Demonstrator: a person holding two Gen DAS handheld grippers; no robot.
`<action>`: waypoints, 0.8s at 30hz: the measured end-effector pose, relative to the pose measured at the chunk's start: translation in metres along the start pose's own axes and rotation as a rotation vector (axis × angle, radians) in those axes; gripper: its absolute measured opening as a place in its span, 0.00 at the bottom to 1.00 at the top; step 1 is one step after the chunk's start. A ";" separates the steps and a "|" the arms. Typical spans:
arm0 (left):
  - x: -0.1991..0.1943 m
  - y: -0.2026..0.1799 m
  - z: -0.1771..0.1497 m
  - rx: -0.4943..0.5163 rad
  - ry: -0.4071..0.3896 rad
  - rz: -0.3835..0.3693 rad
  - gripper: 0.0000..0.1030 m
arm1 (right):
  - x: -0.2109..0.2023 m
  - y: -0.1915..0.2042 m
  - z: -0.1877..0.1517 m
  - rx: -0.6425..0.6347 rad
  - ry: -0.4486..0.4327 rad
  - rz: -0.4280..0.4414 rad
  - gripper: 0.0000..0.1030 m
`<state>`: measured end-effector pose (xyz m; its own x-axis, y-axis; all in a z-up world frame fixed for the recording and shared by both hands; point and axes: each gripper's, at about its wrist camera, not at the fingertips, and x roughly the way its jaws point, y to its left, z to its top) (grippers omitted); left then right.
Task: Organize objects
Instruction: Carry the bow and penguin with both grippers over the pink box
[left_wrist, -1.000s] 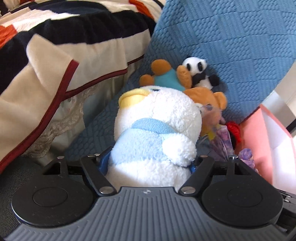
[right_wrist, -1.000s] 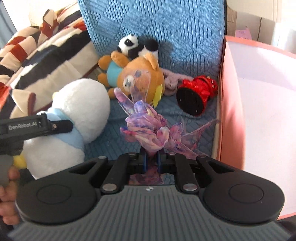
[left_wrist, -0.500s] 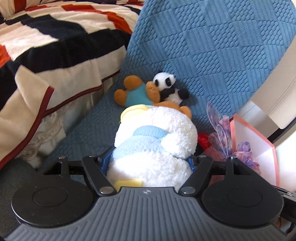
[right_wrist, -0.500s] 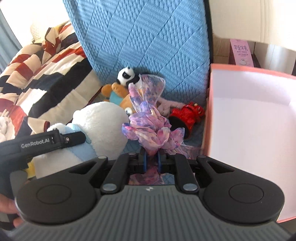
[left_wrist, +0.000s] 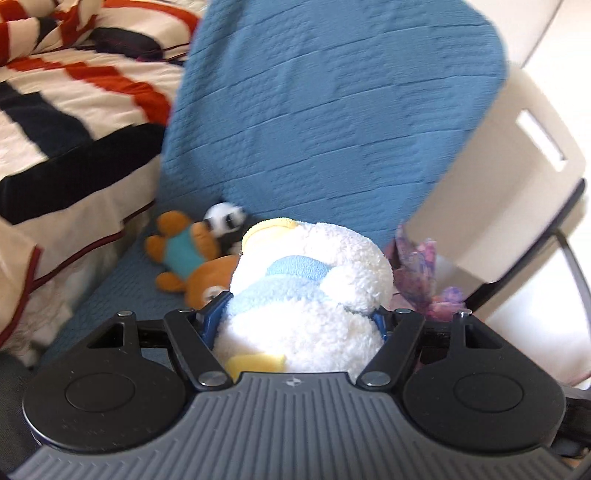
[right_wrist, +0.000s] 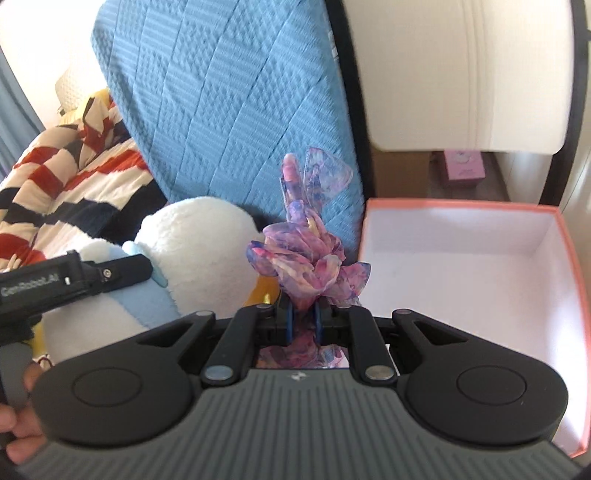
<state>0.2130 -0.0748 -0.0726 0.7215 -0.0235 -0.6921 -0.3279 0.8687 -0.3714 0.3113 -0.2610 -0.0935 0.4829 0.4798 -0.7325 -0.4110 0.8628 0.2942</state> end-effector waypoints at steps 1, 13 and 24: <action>0.000 -0.008 0.000 0.000 -0.004 -0.014 0.74 | -0.004 -0.005 0.003 0.007 -0.009 -0.003 0.14; 0.026 -0.094 -0.007 0.084 -0.025 -0.133 0.74 | -0.031 -0.077 -0.005 0.083 -0.097 -0.107 0.15; 0.081 -0.153 -0.056 0.178 0.066 -0.196 0.74 | -0.004 -0.148 -0.048 0.167 -0.039 -0.206 0.15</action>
<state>0.2877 -0.2372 -0.1068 0.7171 -0.2274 -0.6588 -0.0691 0.9174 -0.3919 0.3333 -0.3984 -0.1638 0.5742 0.2942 -0.7640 -0.1690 0.9557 0.2409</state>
